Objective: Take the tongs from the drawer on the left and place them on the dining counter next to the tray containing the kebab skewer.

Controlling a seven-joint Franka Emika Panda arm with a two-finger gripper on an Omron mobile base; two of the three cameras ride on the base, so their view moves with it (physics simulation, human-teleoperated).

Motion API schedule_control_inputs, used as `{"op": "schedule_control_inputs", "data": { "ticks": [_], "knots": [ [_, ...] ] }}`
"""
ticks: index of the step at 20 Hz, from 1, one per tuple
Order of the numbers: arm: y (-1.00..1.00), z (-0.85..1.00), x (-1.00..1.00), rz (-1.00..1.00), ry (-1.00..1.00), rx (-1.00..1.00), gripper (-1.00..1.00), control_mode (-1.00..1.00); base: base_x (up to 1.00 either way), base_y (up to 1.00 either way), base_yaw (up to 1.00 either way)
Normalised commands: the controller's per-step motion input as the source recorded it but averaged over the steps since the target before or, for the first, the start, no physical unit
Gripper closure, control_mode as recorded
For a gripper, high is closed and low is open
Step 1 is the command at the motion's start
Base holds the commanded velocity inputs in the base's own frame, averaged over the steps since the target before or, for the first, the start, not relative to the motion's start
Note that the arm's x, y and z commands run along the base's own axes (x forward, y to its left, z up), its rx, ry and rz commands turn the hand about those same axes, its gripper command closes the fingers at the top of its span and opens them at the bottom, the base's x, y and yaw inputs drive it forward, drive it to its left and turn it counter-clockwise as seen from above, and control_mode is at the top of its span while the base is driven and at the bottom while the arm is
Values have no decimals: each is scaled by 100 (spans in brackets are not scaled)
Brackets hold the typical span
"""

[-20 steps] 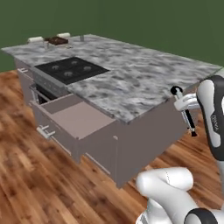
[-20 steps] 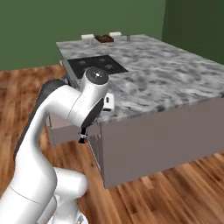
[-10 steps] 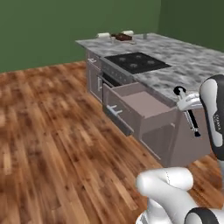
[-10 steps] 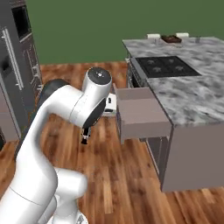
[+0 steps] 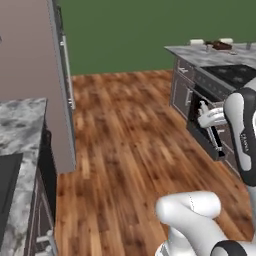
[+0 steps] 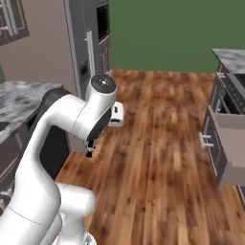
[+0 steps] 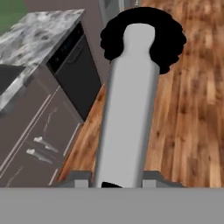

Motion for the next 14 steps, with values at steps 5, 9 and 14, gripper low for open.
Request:
{"op": "schedule_control_inputs", "data": {
  "ticks": [5,9,14],
  "knots": [
    [0,0,0,0,0,0,100,100,100,41,10],
    [0,0,0,0,0,0,100,100,100,-1,1],
    [0,0,0,0,0,0,100,100,100,-74,0]
  ]
}}
